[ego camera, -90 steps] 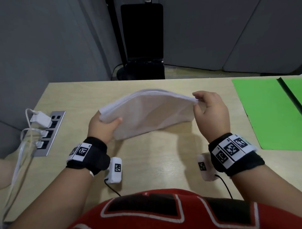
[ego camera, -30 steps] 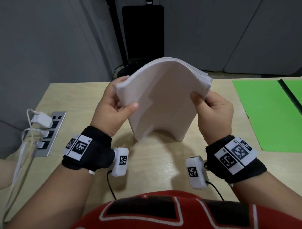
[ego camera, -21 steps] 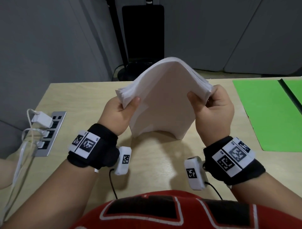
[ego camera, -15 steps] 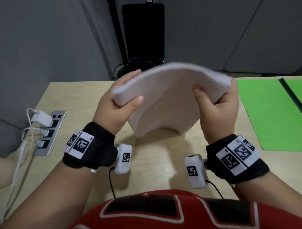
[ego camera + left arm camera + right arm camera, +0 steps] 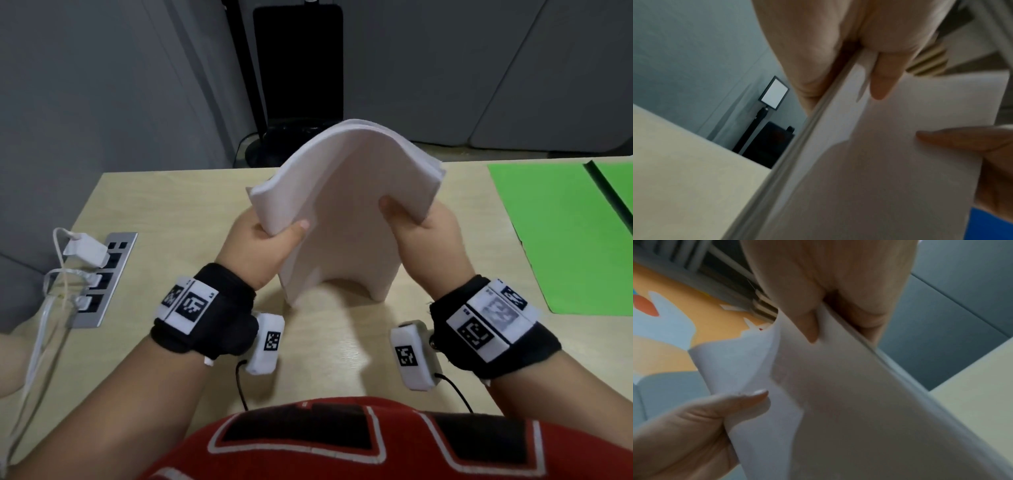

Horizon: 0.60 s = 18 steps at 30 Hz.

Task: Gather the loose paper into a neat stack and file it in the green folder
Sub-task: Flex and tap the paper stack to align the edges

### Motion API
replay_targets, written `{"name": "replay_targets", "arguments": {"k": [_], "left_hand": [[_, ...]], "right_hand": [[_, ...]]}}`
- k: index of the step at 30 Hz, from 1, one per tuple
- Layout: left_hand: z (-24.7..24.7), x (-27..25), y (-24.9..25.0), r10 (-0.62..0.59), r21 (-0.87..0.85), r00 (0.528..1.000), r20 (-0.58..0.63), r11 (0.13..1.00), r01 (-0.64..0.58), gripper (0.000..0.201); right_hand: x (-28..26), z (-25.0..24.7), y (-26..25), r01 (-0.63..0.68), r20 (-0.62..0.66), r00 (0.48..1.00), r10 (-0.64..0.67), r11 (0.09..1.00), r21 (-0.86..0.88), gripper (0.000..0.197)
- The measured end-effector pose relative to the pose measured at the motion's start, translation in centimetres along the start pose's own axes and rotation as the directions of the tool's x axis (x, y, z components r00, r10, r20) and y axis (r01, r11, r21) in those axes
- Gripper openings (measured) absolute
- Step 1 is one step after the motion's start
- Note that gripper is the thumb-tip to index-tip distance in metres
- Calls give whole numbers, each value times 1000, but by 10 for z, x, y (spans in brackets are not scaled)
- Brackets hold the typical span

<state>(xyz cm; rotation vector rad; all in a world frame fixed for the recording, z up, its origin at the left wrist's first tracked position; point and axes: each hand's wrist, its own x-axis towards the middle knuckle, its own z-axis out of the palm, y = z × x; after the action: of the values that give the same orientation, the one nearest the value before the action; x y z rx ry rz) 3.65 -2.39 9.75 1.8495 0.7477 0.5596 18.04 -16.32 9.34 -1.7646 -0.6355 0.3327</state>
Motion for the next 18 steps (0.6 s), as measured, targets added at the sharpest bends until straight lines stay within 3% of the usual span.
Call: {"name": "replay_targets", "arguments": {"k": [2,4,8,14,18], "left_hand": [[6,1,-9,-129,102,992,7,987,128,17],[6,1,-11,-90,119,996,-23,989,92,19],[0,1,-5,17,-10,990,-142,1000,-19,12],[15,-1,-25,-181,40,982,-55,982,183,7],[12,0,-24,-111,23,988,-106,993,114,12]], "right_hand": [[-1,2,12,-107,84,990,116,988,-108,9],[-3,2,16,-61,55,996,68,990,-129,10],[-4,-2,8,79,-76,994,-81,997,-19,18],[-6,7,33,-193,106,969,222,954,-229,16],[-5,9,30,-87,26,995,94,979,-182,16]]}}
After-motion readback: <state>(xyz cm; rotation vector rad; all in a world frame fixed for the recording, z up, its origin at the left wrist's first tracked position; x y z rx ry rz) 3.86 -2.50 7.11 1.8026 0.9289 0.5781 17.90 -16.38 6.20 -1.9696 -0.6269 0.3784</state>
